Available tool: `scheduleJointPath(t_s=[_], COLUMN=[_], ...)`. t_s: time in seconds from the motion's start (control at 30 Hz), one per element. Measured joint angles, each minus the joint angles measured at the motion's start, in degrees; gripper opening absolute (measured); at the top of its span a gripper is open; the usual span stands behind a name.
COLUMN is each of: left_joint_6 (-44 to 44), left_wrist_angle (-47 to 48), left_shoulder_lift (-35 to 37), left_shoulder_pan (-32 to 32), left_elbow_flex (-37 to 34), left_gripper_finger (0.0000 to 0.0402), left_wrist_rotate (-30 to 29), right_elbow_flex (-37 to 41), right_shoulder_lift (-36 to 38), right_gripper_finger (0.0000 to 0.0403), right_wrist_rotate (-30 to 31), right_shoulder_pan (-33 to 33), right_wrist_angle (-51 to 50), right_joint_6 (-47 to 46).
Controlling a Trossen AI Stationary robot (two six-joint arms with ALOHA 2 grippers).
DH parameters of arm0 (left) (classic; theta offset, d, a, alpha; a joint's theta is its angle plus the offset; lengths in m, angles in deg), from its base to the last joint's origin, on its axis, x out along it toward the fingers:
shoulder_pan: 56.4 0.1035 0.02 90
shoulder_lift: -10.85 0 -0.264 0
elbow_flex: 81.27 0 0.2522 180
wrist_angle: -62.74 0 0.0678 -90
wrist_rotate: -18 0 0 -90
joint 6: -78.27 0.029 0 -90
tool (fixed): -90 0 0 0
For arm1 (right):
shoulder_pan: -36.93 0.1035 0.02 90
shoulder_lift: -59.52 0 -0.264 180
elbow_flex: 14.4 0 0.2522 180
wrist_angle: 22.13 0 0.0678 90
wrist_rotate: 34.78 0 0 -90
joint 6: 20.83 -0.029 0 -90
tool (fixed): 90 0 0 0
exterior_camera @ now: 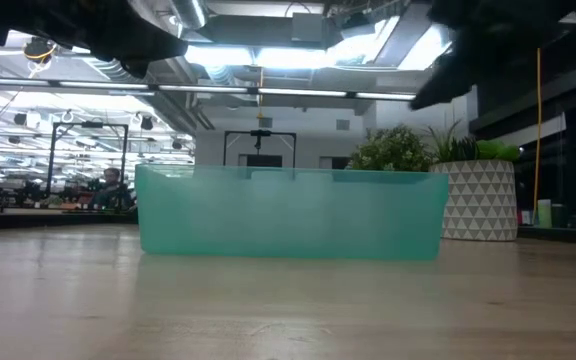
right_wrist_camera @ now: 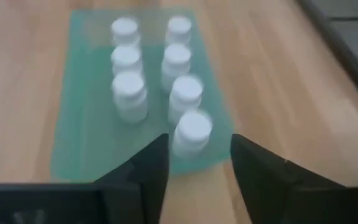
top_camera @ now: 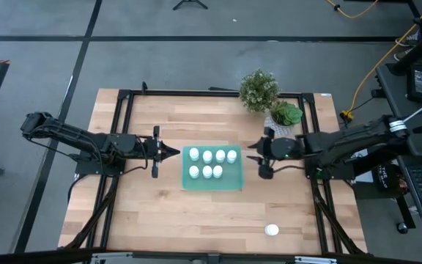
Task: Pick and place pill bottles into a basket
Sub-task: Put the white pill bottle into the blue bin
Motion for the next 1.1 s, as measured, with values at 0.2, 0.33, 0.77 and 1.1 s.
scheduleJointPath(t_s=[0.2, 0.33, 0.77, 1.1], left_joint_6=[-0.62, -2.54, -8.51, -7.02], left_wrist_angle=[0.13, 0.13, 0.10, 0.10], left_shoulder_lift=[0.00, 0.00, 0.00, 0.00], left_shoulder_pan=[0.00, 0.00, -0.02, -0.02], left_elbow_flex=[0.00, 0.00, 0.00, 0.00], left_gripper_finger=[0.0005, 0.0010, 0.0002, 0.0009], left_wrist_rotate=[0.01, 0.02, 0.15, -0.32], right_elbow_flex=[0.00, 0.02, 15.20, 25.24], right_shoulder_lift=[4.77, 6.86, 21.55, 30.96], right_gripper_finger=[0.0061, 0.0011, 0.0002, 0.0001], right_wrist_rotate=[-3.49, -3.59, -14.02, -22.92], right_shoulder_pan=[5.85, 9.87, 19.57, 24.75], right_wrist_angle=[-9.81, -13.08, -2.75, 3.31], right_joint_6=[-0.24, 2.66, 1.87, 4.96])
